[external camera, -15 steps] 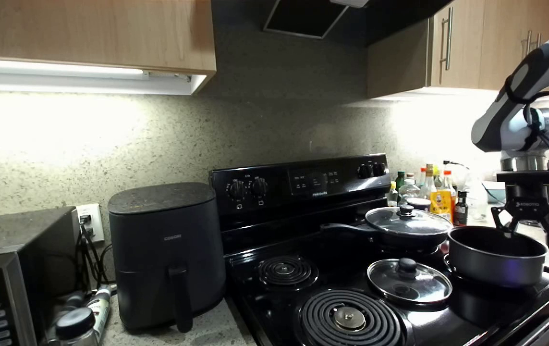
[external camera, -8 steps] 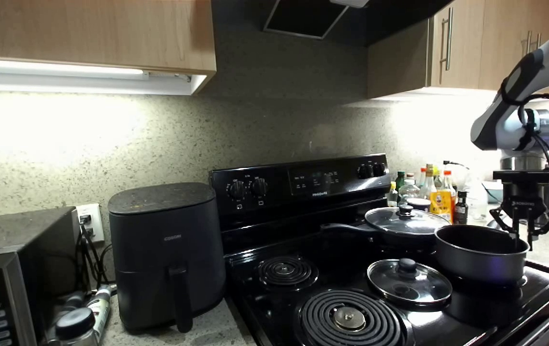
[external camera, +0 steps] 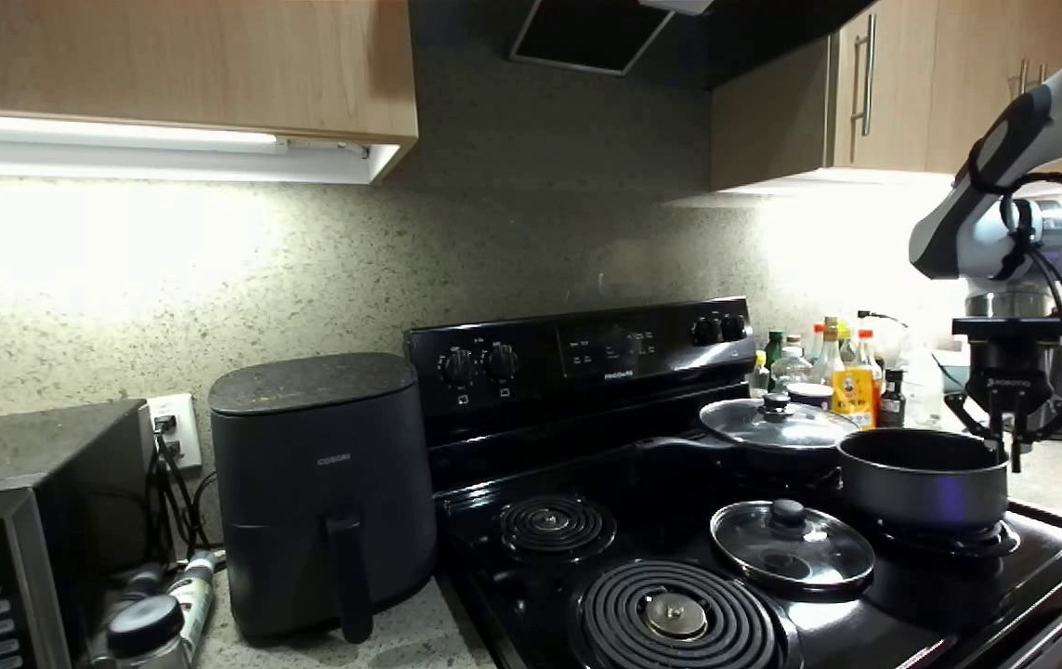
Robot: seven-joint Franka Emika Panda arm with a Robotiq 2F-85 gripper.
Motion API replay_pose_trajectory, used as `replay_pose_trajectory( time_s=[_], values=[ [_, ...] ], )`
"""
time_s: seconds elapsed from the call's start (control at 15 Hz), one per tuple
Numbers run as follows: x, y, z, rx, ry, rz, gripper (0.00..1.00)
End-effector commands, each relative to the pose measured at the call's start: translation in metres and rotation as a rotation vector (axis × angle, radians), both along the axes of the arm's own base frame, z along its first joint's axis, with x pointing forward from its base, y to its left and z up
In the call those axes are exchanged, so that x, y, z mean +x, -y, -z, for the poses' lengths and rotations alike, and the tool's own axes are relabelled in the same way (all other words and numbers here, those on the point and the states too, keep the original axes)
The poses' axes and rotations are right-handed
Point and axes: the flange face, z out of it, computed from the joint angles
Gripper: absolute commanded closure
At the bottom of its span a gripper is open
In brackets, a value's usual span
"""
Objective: Uncover the pot on the stove and then move it to the plate on the back left
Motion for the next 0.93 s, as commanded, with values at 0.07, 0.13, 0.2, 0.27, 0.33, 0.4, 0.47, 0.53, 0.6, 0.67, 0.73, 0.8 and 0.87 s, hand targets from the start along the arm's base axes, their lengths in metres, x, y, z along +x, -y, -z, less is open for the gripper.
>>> replay_pose_trajectory(
  time_s=[0.07, 0.13, 0.2, 0.27, 0.33, 0.4, 0.47, 0.53, 0.6, 0.67, 0.73, 0.8, 0.87],
  values=[
    [-0.014, -0.007, -0.051, -0.071, 0.089, -0.003, 0.98],
    [-0.016, -0.011, -0.060, -0.082, 0.107, -0.009, 0.98],
    [-0.019, -0.013, -0.069, -0.097, 0.125, -0.013, 0.98],
    [-0.025, -0.010, -0.078, -0.105, 0.142, -0.019, 0.98],
    [-0.029, -0.011, -0.086, -0.115, 0.161, -0.019, 0.98],
    [-0.033, -0.010, -0.093, -0.125, 0.177, -0.017, 0.98],
    [-0.036, -0.010, -0.100, -0.132, 0.192, -0.016, 0.98],
    [-0.039, -0.010, -0.106, -0.140, 0.205, -0.012, 0.98],
    [-0.040, -0.012, -0.114, -0.146, 0.218, -0.016, 0.98],
    [-0.040, -0.013, -0.123, -0.159, 0.231, -0.025, 0.98],
    [-0.036, -0.019, -0.133, -0.186, 0.243, -0.044, 0.98],
    [-0.031, -0.025, -0.142, -0.207, 0.250, -0.067, 0.98],
    [-0.024, -0.034, -0.153, -0.239, 0.254, -0.105, 0.98]
  ],
)
